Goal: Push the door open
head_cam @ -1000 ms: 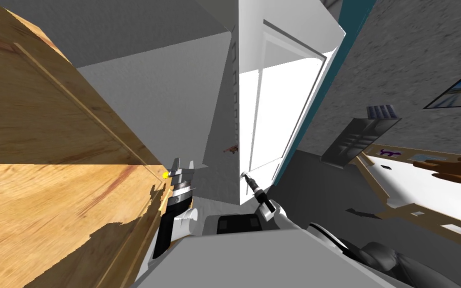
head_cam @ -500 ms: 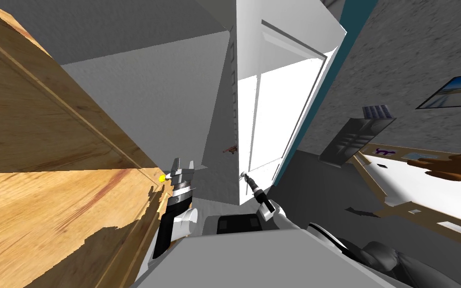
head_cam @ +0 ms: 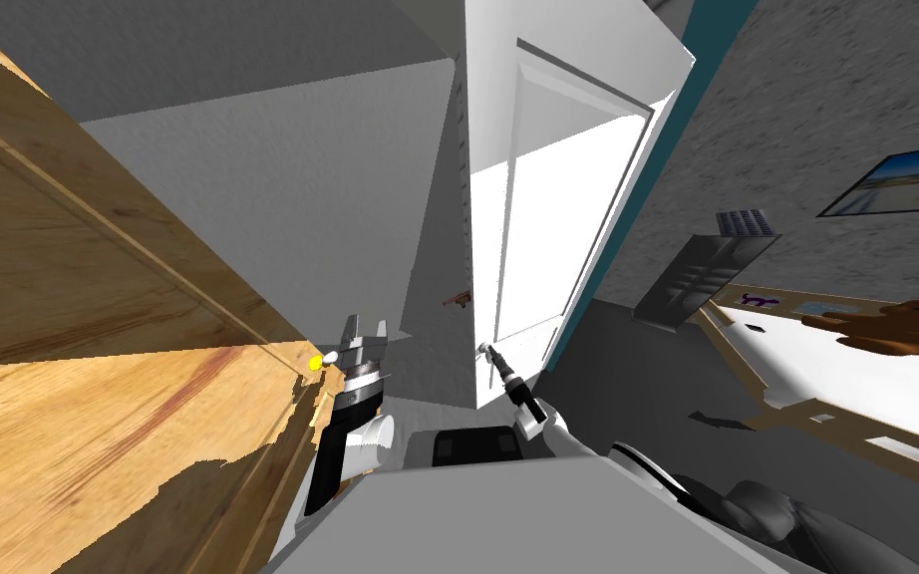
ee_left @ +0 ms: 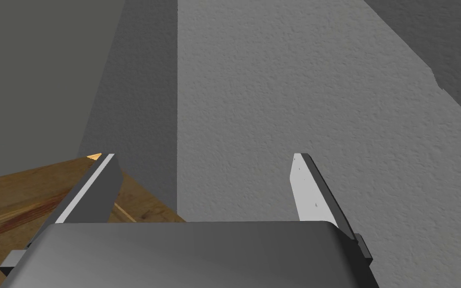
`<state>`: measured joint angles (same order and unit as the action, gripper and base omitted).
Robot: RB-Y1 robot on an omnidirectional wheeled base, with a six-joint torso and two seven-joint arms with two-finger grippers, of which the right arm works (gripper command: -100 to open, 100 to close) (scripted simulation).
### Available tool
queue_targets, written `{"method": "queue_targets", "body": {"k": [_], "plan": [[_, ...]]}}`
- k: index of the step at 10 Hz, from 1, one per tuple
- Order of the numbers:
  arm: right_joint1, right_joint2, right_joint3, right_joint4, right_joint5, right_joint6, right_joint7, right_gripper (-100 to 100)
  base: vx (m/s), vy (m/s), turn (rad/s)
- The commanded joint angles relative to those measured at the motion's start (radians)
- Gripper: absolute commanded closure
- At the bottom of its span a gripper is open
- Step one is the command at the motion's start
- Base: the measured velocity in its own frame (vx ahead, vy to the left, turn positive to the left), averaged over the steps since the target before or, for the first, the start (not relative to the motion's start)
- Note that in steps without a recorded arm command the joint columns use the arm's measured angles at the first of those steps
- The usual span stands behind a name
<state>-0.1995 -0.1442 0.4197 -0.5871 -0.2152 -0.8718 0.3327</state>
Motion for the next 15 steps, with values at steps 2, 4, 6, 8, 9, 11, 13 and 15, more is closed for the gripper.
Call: {"method": "queue_targets", "body": {"k": [2,4,6,8,9,11,13,15], "plan": [[-0.005,0.001,0.005,0.001,-0.023,-0.001,-0.07,100,0.047,0.021,-0.025],[-0.007,0.003,0.012,0.002,-0.037,-0.001,-0.114,100,0.041,0.019,-0.031],[-0.009,0.006,0.018,0.004,-0.052,-0.002,-0.155,100,0.062,0.026,-0.041],[-0.011,0.008,0.024,0.006,-0.066,-0.002,-0.197,100,0.048,0.024,-0.032],[-0.013,0.011,0.03,0.007,-0.081,-0.002,-0.238,100,0.039,0.02,-0.034],[-0.015,0.013,0.036,0.009,-0.095,-0.003,-0.28,100,0.061,0.03,-0.045],[-0.017,0.016,0.043,0.01,-0.11,-0.003,-0.321,100,0.047,0.022,-0.03],[-0.021,0.022,0.055,0.013,-0.139,-0.004,-0.388,100,0.064,0.026,-0.055]]}}
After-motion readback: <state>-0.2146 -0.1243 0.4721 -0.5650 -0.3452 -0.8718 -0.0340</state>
